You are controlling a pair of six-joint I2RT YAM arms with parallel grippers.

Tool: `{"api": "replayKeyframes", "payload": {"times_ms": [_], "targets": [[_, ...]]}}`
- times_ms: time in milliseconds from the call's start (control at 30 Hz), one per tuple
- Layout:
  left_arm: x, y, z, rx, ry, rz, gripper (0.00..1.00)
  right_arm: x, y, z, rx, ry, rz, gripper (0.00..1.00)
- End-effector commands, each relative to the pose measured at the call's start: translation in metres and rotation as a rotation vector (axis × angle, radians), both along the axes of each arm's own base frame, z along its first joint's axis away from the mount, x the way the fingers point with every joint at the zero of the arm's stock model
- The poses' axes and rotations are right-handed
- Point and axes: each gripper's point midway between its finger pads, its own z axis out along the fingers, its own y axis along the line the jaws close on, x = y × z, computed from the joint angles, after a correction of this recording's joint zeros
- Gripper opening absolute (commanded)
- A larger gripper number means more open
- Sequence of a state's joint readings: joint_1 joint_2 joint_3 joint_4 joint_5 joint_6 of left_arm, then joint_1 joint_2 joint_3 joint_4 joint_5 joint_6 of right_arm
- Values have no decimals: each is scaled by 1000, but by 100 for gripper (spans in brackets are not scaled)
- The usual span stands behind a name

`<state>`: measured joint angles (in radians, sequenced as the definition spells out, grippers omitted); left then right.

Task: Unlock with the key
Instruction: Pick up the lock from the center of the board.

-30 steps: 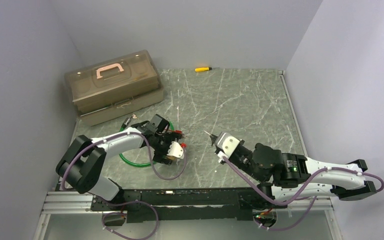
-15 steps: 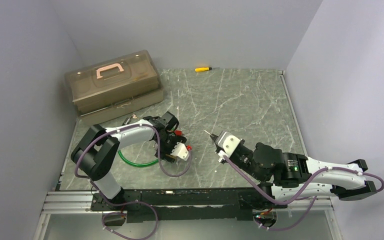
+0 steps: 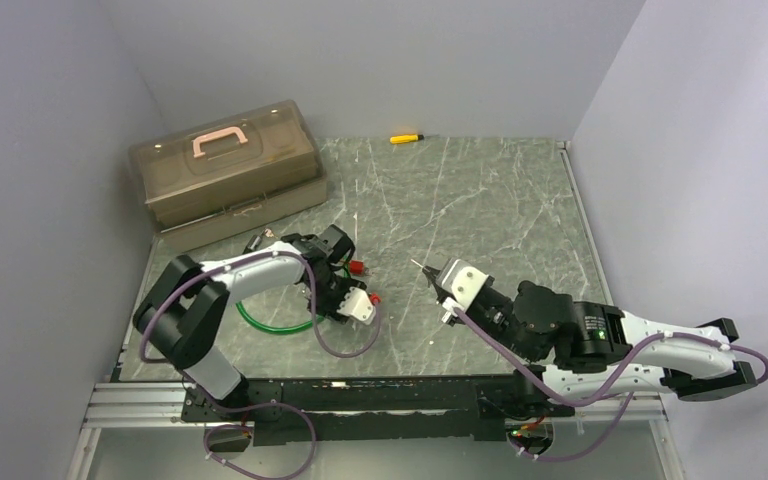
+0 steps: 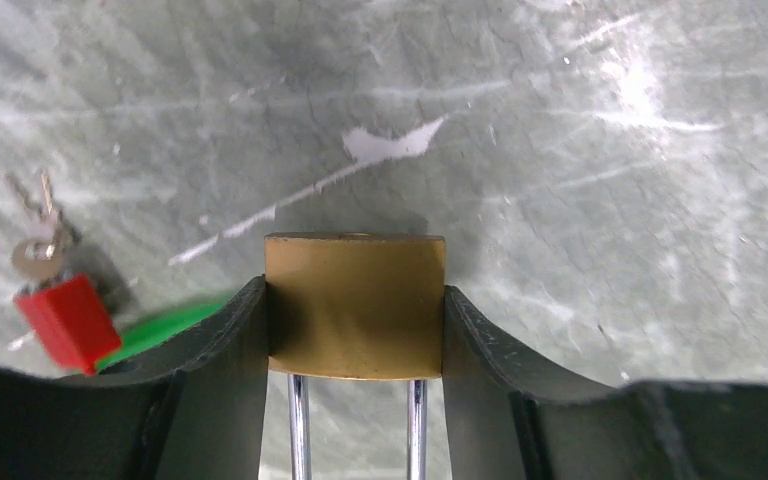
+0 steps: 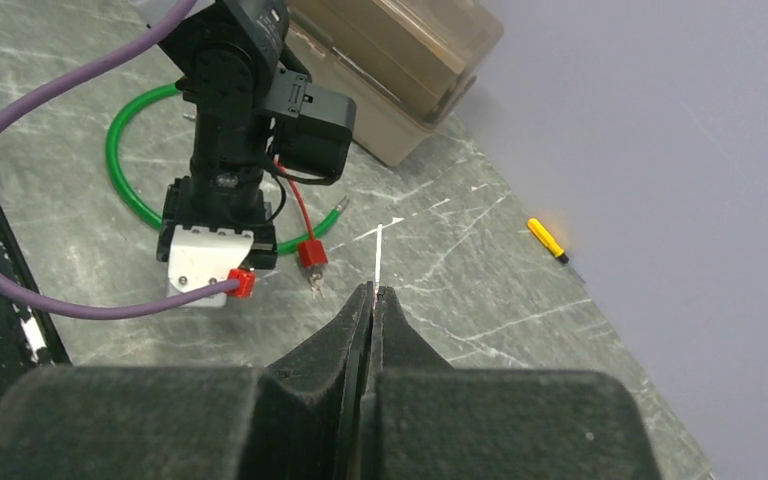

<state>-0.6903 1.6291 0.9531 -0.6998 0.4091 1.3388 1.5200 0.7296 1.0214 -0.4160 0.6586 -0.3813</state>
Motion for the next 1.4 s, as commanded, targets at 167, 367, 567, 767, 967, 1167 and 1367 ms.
{"api": "replayKeyframes", "payload": {"times_ms": [167,367,567,767,967,1167,1367], "targets": [[3,47,162,-125,-300,21,0,-5,16,19,45,71,32,0],[-14,52,292,-412,-732,-102,0,4,43,31,121,163,120,0],[-51,48,372,-703,-1026,-171,0,6,66,43,124,335,380,0],[-72,42,390,-802,-1090,-259,0,-23,76,43,53,387,635,0],[-65,35,415,-895,-1186,-257,0,-26,77,44,57,359,681,0],[-68,30,434,-962,-1284,-301,0,-15,79,47,60,329,648,0],[-99,21,454,-1065,-1398,-472,0,-11,74,59,98,252,628,0]]}}
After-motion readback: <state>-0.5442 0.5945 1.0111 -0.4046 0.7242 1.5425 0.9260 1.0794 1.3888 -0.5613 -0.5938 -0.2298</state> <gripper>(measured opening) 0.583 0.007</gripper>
